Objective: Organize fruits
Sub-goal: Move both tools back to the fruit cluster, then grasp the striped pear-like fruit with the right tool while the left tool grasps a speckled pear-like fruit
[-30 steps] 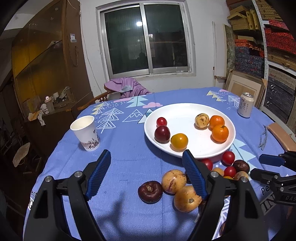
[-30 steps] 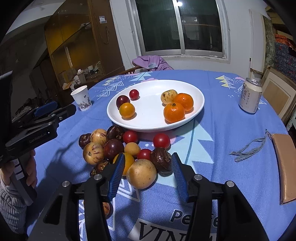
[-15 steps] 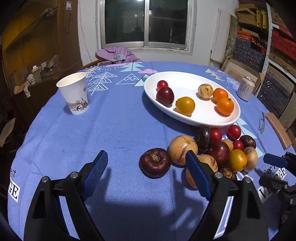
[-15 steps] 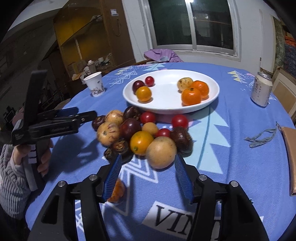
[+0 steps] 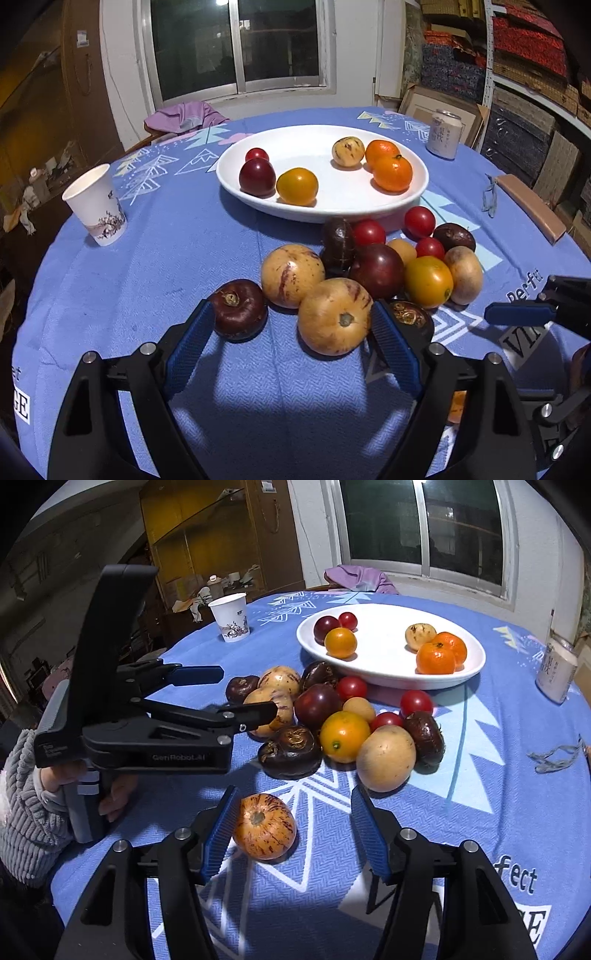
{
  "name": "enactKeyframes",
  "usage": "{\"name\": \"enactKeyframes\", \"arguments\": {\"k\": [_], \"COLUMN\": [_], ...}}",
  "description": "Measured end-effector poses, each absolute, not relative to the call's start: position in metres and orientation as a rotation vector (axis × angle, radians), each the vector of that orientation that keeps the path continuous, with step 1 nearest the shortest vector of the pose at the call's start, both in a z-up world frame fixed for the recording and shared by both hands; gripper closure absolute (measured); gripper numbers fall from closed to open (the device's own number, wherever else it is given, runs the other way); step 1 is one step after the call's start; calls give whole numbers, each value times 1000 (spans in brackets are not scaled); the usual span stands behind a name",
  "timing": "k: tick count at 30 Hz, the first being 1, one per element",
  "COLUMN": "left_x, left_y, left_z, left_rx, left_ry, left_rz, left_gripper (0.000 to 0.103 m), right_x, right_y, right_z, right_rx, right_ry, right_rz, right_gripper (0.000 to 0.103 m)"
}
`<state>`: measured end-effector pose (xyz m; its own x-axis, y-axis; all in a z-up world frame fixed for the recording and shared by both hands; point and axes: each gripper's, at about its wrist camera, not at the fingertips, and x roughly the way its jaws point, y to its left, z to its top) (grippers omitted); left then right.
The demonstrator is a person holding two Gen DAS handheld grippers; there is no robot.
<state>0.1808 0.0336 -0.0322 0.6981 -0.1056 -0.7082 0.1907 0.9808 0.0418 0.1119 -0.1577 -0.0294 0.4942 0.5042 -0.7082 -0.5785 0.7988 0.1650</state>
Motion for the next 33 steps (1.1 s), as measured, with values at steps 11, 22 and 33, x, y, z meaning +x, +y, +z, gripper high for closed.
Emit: {"name": "enactKeyframes", "arguments": {"k": [11, 22, 33], "left_x": [174, 187, 183], "left_y": [25, 24, 27], "left_z": [-27, -39, -40], "left_rx": [112, 22, 20], "left_ry": [756, 828, 847], "left_rz": [-239, -290, -282], "left_gripper": [31, 54, 60], "right_x": [106, 110, 109], "right_y": [-146, -143, -143], "right_z": [-36, -44, -43], "right_rx": [-140, -137, -130], "right_ry": [853, 900, 902], "right_rz": [689, 693, 709], "right_gripper": [40, 57, 63]}}
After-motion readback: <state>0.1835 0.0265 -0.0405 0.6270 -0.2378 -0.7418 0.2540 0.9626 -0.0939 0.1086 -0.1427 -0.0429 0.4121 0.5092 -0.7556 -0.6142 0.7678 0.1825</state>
